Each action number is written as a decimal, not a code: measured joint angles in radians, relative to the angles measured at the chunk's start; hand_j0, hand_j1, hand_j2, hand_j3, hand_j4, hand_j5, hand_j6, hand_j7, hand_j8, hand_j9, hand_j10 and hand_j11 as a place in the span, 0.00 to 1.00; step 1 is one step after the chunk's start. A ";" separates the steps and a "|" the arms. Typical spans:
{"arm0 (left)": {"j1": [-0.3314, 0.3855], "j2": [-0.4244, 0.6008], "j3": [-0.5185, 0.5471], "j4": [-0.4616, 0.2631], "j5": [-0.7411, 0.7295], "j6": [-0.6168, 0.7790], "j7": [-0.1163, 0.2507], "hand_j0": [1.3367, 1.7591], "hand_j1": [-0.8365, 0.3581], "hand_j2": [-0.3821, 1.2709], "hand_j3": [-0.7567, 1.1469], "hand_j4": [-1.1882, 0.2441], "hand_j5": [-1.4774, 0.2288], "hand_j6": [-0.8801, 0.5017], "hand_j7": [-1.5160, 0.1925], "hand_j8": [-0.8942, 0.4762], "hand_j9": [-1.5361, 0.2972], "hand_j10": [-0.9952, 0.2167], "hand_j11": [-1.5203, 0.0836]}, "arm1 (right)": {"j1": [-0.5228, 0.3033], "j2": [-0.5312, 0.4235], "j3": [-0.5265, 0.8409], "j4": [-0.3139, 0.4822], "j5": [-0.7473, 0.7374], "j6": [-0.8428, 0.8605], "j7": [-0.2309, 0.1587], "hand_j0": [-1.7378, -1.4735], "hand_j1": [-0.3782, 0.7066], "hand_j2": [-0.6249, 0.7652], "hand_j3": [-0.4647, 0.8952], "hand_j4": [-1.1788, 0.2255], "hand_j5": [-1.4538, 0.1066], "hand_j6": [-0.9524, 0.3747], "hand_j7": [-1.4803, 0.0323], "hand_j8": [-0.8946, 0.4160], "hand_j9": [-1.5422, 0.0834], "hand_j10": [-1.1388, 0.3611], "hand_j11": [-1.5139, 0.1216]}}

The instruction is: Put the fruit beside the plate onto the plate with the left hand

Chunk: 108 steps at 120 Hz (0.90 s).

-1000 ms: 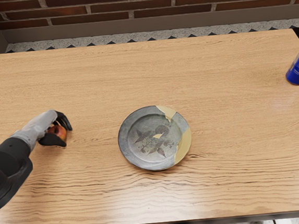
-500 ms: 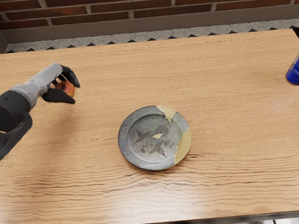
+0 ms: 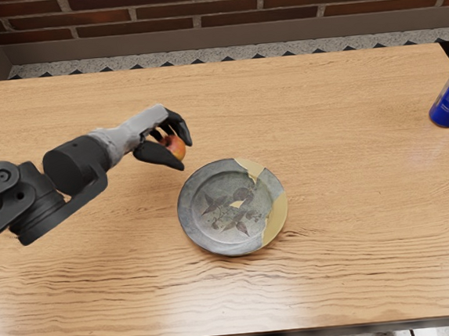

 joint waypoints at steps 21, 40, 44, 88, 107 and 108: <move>0.010 -0.071 0.011 0.002 -0.011 0.000 0.000 0.73 0.33 0.47 0.40 0.32 0.22 0.33 0.25 0.46 0.25 0.46 0.28 | 0.000 0.000 0.000 0.000 0.000 0.000 0.000 0.30 0.03 0.45 0.34 0.84 0.93 0.72 0.98 0.68 0.95 0.76 0.93; 0.014 -0.139 0.030 0.008 -0.012 0.000 0.000 0.72 0.32 0.49 0.40 0.31 0.21 0.34 0.24 0.47 0.24 0.48 0.27 | 0.000 0.000 0.000 0.000 0.000 -0.001 0.000 0.30 0.03 0.45 0.34 0.84 0.93 0.72 0.98 0.68 0.95 0.76 0.93; 0.015 -0.156 0.033 0.010 -0.012 0.001 0.000 0.72 0.32 0.49 0.40 0.30 0.20 0.35 0.23 0.47 0.24 0.48 0.26 | 0.000 0.000 0.000 0.000 0.000 -0.001 0.000 0.30 0.03 0.45 0.34 0.84 0.93 0.72 0.98 0.68 0.95 0.76 0.93; 0.043 -0.238 0.074 0.054 -0.005 0.031 0.001 0.73 0.36 0.45 0.40 0.36 0.29 0.33 0.32 0.43 0.31 0.46 0.35 | -0.001 0.000 0.000 -0.004 0.000 -0.001 0.000 0.30 0.03 0.45 0.34 0.84 0.93 0.72 0.98 0.68 0.95 0.76 0.93; 0.043 -0.256 0.068 0.041 -0.006 0.052 0.000 0.75 0.52 0.36 0.40 0.49 0.46 0.36 0.49 0.42 0.47 0.51 0.53 | -0.002 0.000 0.000 -0.005 0.001 -0.001 0.000 0.30 0.03 0.45 0.34 0.84 0.93 0.72 0.98 0.68 0.95 0.76 0.93; 0.043 -0.256 0.068 0.041 -0.006 0.052 0.000 0.75 0.53 0.35 0.40 0.49 0.47 0.36 0.49 0.42 0.47 0.51 0.53 | -0.002 0.000 0.000 -0.005 0.001 -0.001 0.000 0.30 0.03 0.45 0.34 0.84 0.93 0.72 0.98 0.68 0.95 0.76 0.93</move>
